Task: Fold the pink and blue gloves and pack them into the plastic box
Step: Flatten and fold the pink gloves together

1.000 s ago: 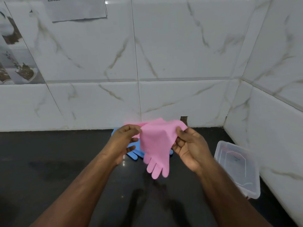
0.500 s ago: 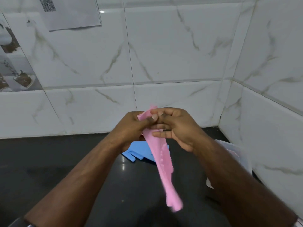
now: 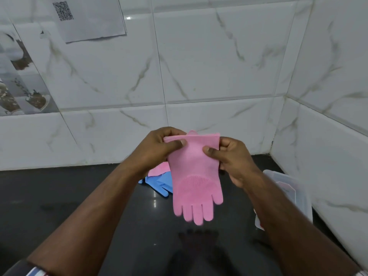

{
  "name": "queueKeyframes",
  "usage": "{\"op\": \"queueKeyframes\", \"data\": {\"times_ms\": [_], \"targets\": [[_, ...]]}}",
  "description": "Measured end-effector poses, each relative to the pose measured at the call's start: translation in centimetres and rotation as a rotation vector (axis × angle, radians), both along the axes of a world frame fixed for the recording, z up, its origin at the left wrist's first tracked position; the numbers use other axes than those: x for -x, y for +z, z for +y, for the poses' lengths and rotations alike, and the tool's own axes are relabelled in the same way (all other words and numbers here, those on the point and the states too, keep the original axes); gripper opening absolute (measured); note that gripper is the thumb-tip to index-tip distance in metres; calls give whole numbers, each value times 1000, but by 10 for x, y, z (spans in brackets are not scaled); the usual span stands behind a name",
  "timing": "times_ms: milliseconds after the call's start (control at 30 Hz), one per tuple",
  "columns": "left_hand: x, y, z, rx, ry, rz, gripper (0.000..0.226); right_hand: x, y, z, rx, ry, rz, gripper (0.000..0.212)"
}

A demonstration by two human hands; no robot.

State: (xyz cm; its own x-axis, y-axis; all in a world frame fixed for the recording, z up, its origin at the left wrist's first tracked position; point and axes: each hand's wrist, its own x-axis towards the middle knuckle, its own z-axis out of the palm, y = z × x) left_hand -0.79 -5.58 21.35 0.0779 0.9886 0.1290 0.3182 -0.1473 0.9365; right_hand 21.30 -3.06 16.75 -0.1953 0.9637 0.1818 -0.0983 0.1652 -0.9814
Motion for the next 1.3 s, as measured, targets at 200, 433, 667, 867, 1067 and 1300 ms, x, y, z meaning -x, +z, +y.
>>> {"op": "queueKeyframes", "data": {"times_ms": [200,433,667,867,1067,1300], "targets": [[-12,13,-6,-185,-18,427,18,16,24,-4,-163,72,-199,30],[4,-5,-7,-191,117,31,18,-29,-32,-5,51,249,-537,29],[42,-59,-10,44,248,-211,28,-48,-90,-19,274,75,-298,14],[67,-141,-29,378,370,-404,15,-43,-85,-6,232,-85,-419,21],[88,-206,-54,318,525,457,52,-17,-125,-8,109,-134,-930,28],[69,-234,-85,201,-35,742,23,-14,-161,-44,249,161,-1216,15]]}}
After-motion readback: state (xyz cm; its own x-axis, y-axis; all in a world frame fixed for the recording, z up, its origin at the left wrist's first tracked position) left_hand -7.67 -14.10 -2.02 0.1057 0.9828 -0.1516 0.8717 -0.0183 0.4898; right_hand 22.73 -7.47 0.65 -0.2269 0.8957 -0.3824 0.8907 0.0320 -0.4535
